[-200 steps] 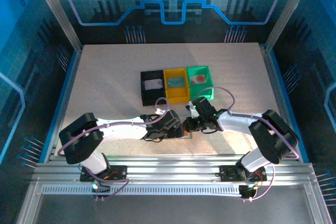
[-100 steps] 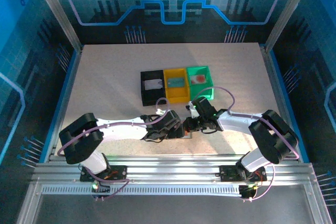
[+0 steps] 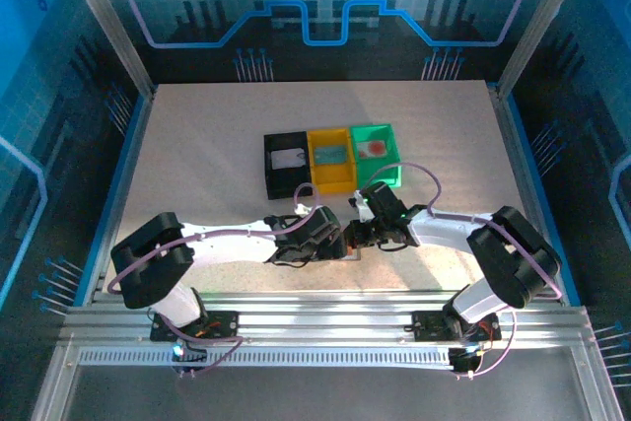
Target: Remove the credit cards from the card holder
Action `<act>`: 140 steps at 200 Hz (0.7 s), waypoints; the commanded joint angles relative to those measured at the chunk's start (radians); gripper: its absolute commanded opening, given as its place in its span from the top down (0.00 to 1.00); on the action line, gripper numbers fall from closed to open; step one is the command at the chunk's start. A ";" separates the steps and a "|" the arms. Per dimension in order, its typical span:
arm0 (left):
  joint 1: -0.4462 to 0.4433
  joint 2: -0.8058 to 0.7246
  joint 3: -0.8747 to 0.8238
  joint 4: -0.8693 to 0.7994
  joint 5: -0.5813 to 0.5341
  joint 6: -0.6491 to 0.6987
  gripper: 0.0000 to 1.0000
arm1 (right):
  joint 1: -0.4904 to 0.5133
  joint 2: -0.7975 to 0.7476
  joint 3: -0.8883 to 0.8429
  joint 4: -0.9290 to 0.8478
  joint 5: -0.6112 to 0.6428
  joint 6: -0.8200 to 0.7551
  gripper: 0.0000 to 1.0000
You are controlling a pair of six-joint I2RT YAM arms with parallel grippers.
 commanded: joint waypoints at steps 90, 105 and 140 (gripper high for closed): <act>-0.013 0.017 0.073 0.018 0.025 0.007 0.13 | -0.008 -0.009 -0.015 -0.043 0.041 -0.014 1.00; -0.014 0.024 0.079 0.018 0.027 0.007 0.13 | -0.009 -0.010 -0.015 -0.043 0.041 -0.014 1.00; -0.016 0.032 0.083 0.021 0.028 0.007 0.13 | -0.008 -0.022 -0.019 -0.039 0.040 -0.015 1.00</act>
